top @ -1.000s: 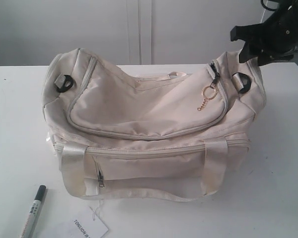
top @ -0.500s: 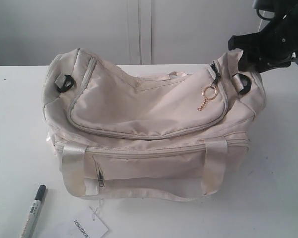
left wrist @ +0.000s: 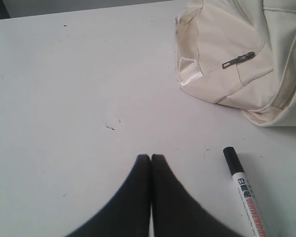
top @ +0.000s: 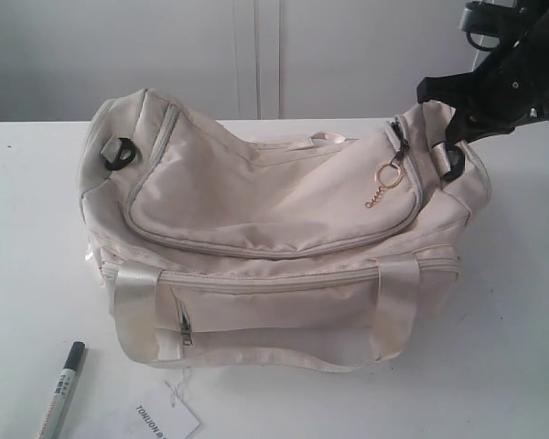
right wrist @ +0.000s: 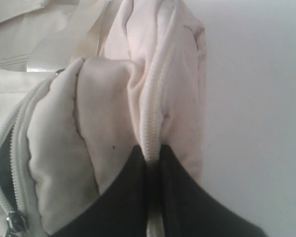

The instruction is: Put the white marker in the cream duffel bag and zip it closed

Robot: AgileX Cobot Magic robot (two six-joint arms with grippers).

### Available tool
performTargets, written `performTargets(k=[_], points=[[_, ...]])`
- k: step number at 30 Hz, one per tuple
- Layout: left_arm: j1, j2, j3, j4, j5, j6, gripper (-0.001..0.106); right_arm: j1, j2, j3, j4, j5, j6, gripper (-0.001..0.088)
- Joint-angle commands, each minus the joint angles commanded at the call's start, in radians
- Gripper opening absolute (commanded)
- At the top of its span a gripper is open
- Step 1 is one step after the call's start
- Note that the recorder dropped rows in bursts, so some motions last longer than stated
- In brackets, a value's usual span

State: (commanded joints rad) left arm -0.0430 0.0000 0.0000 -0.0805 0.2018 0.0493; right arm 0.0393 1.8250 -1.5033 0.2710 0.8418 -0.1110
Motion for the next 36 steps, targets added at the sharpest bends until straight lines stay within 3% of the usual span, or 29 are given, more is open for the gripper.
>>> performTargets(k=[36], points=[[0.000, 0.000, 0.000, 0.000, 0.000, 0.000, 0.000, 0.000, -0.027, 0.000, 0.038, -0.004, -0.017, 0.0000]])
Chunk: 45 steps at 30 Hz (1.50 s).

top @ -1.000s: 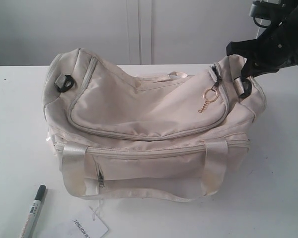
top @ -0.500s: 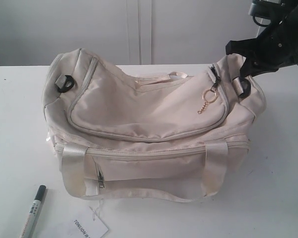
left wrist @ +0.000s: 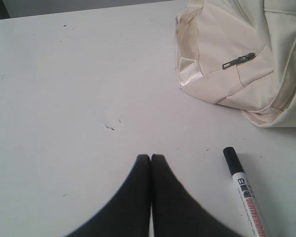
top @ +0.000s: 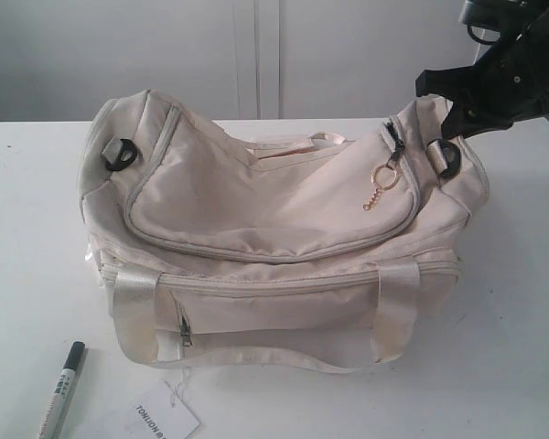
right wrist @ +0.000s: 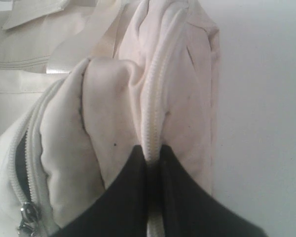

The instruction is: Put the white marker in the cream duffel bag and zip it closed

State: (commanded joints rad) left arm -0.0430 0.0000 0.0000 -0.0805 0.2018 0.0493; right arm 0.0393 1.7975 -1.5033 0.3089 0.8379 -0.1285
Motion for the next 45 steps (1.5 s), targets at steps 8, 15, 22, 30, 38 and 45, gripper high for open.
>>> performTargets(k=[8, 15, 22, 30, 38, 45], points=[[0.000, 0.000, 0.000, 0.000, 0.000, 0.000, 0.000, 0.000, 0.000, 0.000, 0.000, 0.000, 0.000, 0.0000], [0.000, 0.000, 0.000, 0.000, 0.000, 0.000, 0.000, 0.000, 0.000, 0.000, 0.000, 0.000, 0.000, 0.0000], [0.000, 0.000, 0.000, 0.000, 0.000, 0.000, 0.000, 0.000, 0.000, 0.000, 0.000, 0.000, 0.000, 0.0000], [0.000, 0.000, 0.000, 0.000, 0.000, 0.000, 0.000, 0.000, 0.000, 0.000, 0.000, 0.000, 0.000, 0.0000], [0.000, 0.000, 0.000, 0.000, -0.002, 0.000, 0.000, 0.000, 0.000, 0.000, 0.000, 0.000, 0.000, 0.0000], [0.000, 0.000, 0.000, -0.006, -0.070, -0.008, 0.000, 0.000, 0.000, 0.000, 0.000, 0.000, 0.000, 0.0000]])
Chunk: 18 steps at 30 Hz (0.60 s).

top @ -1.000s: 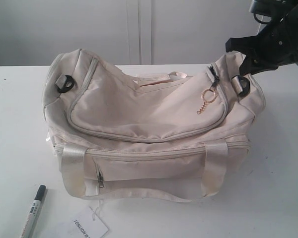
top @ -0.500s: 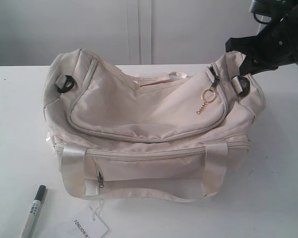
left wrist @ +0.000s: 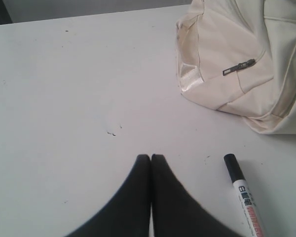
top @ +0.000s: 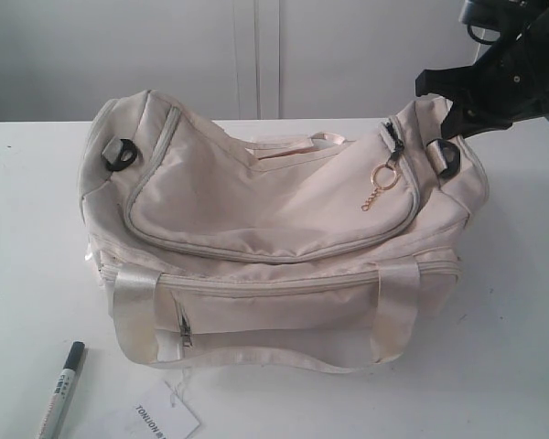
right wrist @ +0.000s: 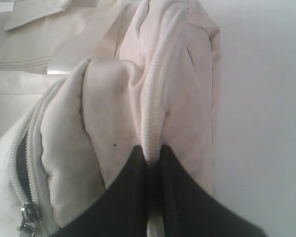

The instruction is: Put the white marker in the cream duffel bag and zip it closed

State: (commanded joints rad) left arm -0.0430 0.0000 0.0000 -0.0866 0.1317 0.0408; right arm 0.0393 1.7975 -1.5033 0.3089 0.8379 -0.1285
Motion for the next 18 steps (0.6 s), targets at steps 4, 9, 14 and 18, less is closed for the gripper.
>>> performTargets(k=[4, 9, 14, 18], points=[[0.000, 0.000, 0.000, 0.000, -0.046, 0.000, 0.000, 0.000, 0.000, 0.000, 0.000, 0.000, 0.000, 0.0000], [0.000, 0.000, 0.000, 0.000, -0.111, 0.000, 0.000, 0.000, 0.000, 0.000, 0.000, 0.000, 0.000, 0.0000], [0.000, 0.000, 0.000, 0.000, -0.206, 0.000, 0.000, 0.000, 0.000, 0.000, 0.000, 0.000, 0.000, 0.0000], [0.000, 0.000, 0.000, -0.008, -0.235, 0.000, 0.000, 0.000, 0.000, 0.000, 0.000, 0.000, 0.000, 0.0000]])
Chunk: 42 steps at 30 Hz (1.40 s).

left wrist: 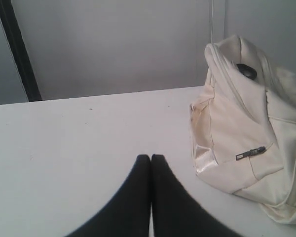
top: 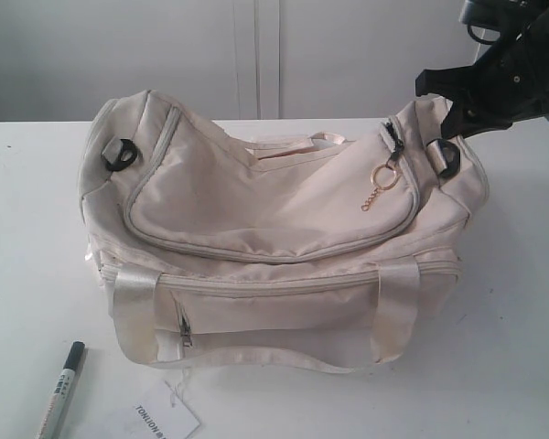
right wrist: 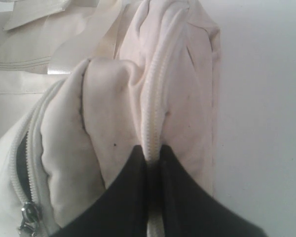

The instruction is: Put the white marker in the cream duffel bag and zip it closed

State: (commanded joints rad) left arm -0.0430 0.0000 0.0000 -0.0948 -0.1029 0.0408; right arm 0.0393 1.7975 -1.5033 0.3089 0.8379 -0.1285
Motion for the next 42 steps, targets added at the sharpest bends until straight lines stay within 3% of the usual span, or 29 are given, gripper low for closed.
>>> performTargets(k=[10, 42], points=[[0.000, 0.031, -0.204, -0.009, 0.293, 0.000, 0.000, 0.000, 0.000, 0.000, 0.000, 0.000, 0.000, 0.0000], [0.000, 0.618, -0.725, -0.009, 0.651, 0.098, 0.000, 0.000, 0.000, 0.000, 0.000, 0.000, 0.000, 0.0000]])
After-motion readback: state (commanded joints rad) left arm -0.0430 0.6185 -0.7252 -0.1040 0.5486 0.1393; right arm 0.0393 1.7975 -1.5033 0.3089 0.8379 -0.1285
